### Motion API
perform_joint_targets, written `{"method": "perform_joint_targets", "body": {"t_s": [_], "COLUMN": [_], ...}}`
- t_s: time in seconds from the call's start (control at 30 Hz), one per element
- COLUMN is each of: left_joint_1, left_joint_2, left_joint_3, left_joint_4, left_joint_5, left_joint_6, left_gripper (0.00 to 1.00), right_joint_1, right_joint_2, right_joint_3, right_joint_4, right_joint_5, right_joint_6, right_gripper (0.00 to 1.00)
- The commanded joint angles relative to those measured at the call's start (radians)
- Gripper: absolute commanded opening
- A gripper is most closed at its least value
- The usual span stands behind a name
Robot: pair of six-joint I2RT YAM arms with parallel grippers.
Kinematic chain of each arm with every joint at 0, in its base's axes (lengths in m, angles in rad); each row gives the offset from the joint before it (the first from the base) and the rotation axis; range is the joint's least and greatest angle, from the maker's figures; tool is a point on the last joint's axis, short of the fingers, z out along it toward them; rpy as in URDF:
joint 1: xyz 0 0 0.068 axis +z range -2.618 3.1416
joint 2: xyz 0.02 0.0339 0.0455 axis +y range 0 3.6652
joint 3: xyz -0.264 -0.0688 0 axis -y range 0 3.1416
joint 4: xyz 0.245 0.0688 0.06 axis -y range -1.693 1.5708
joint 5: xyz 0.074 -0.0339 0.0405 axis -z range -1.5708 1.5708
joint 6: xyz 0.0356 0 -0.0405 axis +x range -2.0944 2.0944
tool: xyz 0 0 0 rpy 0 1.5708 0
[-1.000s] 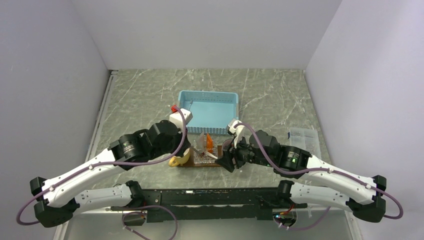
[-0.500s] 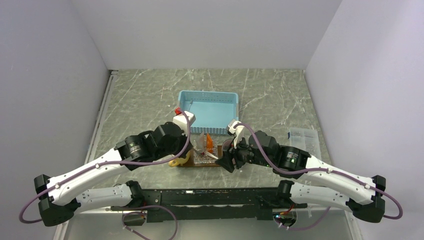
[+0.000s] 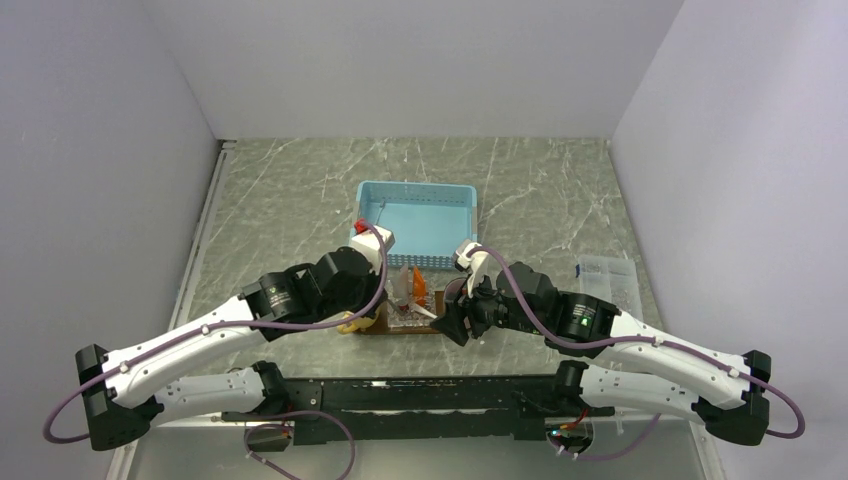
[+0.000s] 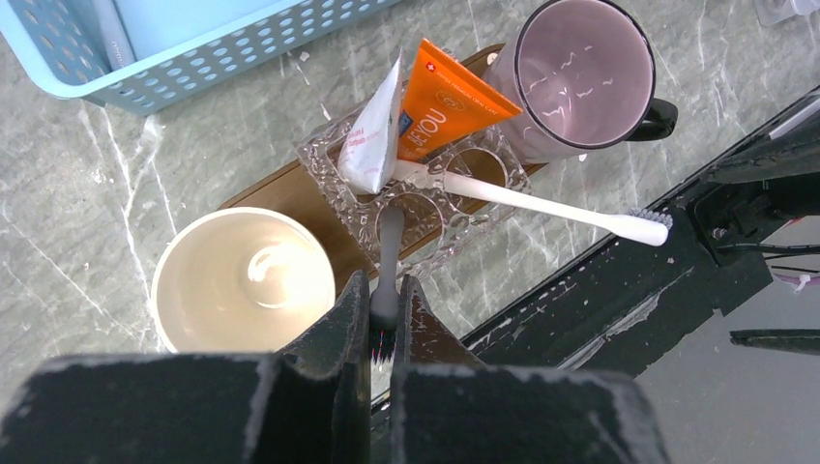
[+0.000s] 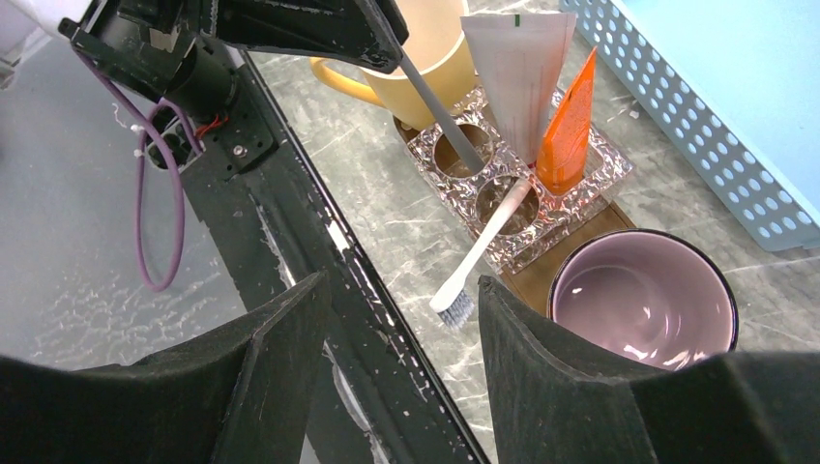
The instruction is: Prepare toiletry sets of a toothbrush and toothpaste on the tray
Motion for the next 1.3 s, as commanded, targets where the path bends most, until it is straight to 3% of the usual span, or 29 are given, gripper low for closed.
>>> {"method": "perform_joint_targets", "body": {"t_s": [0.0, 0.6, 1.27], "left_joint_1": [-0.004, -0.004, -0.052], "left_joint_2": [-0.008, -0.029, 0.0], "left_joint_3": [-0.014, -0.041, 0.008], "left_joint_4": [0.058, 0.096, 0.054], "left_joint_5": [-0.02, -0.059, -0.07], "left_joint_6": [-0.023, -0.043, -0.087], "left_gripper": [0.0, 0.0, 0.18], "right_joint_1": [-0.003, -0.002, -0.002], "right_joint_2": [-0.015, -0.022, -0.022], "right_joint_3": [-0.005, -0.018, -0.03], "right_joint_4": [0.046, 0.053, 0.058], "right_joint_5": [0.005, 0.005, -0.019], "right_joint_6": [0.012, 0.017, 0.008], "right_gripper": [0.6, 0.6, 0.6]}}
